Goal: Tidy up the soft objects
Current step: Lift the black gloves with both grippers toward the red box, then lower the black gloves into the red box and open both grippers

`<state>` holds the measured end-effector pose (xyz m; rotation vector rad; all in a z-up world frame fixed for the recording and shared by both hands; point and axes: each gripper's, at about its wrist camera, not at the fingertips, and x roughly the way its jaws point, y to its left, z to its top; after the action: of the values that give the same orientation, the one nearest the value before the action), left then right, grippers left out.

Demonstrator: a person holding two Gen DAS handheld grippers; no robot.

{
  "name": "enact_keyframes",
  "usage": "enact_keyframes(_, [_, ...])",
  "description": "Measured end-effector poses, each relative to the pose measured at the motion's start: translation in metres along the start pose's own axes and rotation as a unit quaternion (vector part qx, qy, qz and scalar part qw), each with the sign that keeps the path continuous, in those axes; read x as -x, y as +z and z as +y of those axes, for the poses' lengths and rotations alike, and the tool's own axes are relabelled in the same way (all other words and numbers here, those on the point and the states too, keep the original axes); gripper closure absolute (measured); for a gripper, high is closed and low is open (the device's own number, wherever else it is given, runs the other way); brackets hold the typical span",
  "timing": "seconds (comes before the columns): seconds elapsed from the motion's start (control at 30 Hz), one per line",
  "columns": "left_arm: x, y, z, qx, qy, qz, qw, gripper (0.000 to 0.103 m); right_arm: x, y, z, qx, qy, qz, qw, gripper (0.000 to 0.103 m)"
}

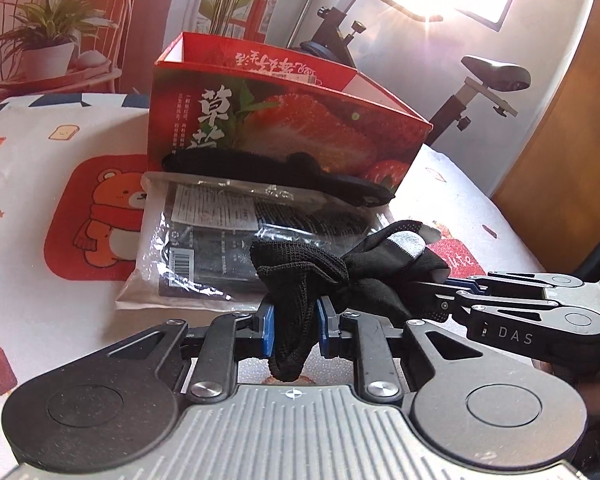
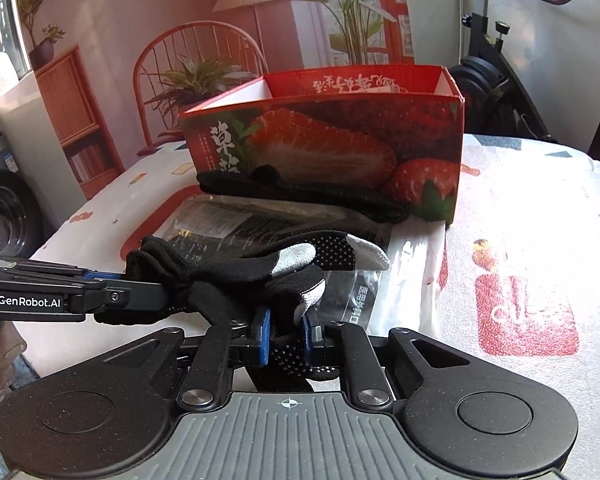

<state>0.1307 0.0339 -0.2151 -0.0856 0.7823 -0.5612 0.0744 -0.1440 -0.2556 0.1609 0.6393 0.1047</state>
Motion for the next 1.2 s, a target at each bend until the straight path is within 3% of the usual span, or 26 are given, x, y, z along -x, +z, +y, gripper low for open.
enact_keyframes(0.67, [0.013,0.077,-0.01,-0.036,-0.013,-0.064,0.9972,0.081,0.012,0.083,-0.006,0.039,-0.007,-0.077,0.996,0.089])
enact_keyframes(1.0, [-0.005,0.141,-0.008,-0.034,-0.018,-0.087,0.9955,0.081,-0.009,0.151,-0.031,0.037,-0.006,-0.099,0.994,0.089])
enact_keyframes(1.2, [-0.038,0.173,0.001,-0.016,-0.01,-0.072,0.9972,0.081,-0.048,0.188,-0.051,0.025,-0.016,-0.083,0.996,0.089])
